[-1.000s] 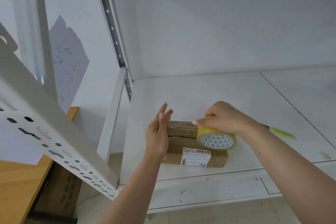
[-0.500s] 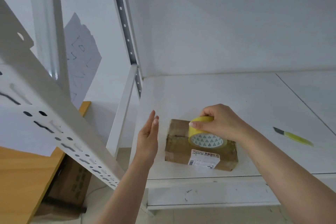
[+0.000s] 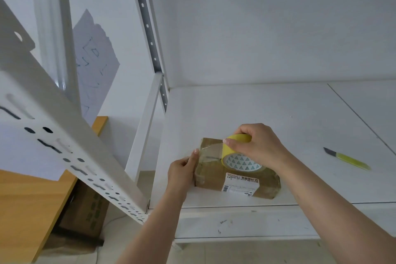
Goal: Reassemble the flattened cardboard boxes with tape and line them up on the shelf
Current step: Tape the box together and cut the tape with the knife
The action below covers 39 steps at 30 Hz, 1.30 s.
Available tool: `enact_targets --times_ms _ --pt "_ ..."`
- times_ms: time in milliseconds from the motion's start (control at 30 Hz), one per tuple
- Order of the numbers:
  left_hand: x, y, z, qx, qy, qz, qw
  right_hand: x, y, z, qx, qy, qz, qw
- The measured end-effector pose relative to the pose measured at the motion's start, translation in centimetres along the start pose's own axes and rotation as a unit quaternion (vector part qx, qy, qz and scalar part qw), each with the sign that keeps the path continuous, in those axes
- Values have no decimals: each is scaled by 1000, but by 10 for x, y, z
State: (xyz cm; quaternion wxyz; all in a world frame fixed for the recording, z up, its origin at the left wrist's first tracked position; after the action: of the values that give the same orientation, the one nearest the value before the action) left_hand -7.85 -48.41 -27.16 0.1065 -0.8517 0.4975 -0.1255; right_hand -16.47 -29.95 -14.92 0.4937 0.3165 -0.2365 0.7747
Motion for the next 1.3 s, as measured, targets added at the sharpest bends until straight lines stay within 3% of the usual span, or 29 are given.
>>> enact_targets --times_ms 133,300,433,600,733,967,1200,1300 --pt "6 5 9 17 64 -52 996 -2 1 -1 -3 -1 -6 1000" --pt "4 12 17 9 141 -65 988 -3 0 -2 -2 2 -6 1000" --pt "6 17 14 -3 112 -61 992 -2 0 -4 -4 -2 -8 1000" --pt "-4 18 -2 -42 8 -1 999 -2 1 -3 -4 -13 -2 1000" --pt "-8 24 -16 -112 50 57 991 -2 0 -3 1 -17 2 1000" --pt "-18 39 -15 -79 81 102 988 -5 -2 -3 14 -32 -1 999" --pt "-15 50 -18 -93 256 37 961 -4 -1 -4 4 -22 -7 1000" --pt "-7 48 -38 -129 281 -2 951 -1 -1 -4 1 -10 -6 1000"
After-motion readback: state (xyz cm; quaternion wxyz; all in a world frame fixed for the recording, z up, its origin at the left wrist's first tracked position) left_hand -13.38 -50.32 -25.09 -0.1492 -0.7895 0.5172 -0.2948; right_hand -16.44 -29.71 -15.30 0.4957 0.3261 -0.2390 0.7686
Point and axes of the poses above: each hand's wrist, its own y-axis towards the middle knuckle, its own x-axis out of the back of the hand, z = x × y, the point moved 5 cm from there along y, towards the middle knuckle, and after that the axes turned 3 degrees about -x, right-handed, at the moved point
